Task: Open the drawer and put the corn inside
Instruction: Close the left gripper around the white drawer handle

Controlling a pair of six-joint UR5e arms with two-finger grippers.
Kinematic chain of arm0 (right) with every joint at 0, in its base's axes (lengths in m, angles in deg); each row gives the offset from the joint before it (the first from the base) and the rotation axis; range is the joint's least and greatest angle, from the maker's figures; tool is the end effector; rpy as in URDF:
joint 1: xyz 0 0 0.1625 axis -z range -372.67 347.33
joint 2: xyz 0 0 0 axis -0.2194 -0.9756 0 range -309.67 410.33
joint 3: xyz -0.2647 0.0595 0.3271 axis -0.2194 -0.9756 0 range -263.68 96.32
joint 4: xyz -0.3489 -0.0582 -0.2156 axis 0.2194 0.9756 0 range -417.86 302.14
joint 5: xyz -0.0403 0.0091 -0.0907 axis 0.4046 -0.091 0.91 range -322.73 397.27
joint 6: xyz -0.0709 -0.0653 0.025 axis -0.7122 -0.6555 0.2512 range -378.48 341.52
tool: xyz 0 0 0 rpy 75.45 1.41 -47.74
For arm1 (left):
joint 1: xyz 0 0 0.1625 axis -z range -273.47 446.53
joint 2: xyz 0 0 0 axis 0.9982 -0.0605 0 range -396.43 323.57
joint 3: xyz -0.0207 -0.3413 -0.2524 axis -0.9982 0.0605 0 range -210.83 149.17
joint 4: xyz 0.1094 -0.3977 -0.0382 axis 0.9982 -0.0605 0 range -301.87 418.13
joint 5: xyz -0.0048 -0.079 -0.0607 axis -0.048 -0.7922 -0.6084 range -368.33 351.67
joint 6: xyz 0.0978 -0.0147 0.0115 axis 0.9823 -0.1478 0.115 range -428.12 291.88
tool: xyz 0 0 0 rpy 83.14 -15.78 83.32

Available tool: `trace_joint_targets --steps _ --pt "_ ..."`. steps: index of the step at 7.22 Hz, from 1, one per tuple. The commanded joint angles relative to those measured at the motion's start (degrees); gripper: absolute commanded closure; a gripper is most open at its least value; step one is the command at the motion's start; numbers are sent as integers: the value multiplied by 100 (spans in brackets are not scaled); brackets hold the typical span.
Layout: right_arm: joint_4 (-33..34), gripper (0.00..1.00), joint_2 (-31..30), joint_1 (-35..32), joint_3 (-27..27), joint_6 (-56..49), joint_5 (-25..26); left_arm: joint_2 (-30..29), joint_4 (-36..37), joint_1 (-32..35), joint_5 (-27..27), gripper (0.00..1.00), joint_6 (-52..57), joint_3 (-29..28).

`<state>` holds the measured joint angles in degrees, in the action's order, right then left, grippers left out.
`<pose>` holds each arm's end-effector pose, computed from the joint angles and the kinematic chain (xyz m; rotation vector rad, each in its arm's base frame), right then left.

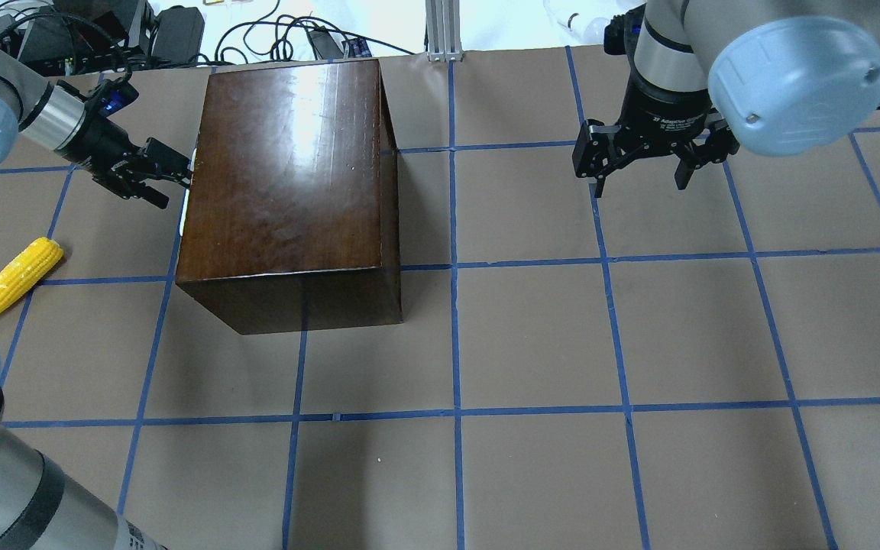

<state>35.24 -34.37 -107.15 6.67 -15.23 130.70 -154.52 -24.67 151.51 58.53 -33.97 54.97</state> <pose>0.1679 -0.5132 0.4433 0.0350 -3.0780 -0.0625 0.1094 -0.6418 0.2622 -0.1316 -2.6469 -0.0700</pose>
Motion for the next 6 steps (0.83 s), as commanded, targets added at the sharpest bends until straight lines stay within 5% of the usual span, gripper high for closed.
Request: trace_joint_targets --steps 1,6 --pt "-2 0 -3 0 0 0 0 -12 9 -2 28 0 30 -11" --pt "7 0 -3 0 0 0 0 -74 185 -20 73 0 100 -73"
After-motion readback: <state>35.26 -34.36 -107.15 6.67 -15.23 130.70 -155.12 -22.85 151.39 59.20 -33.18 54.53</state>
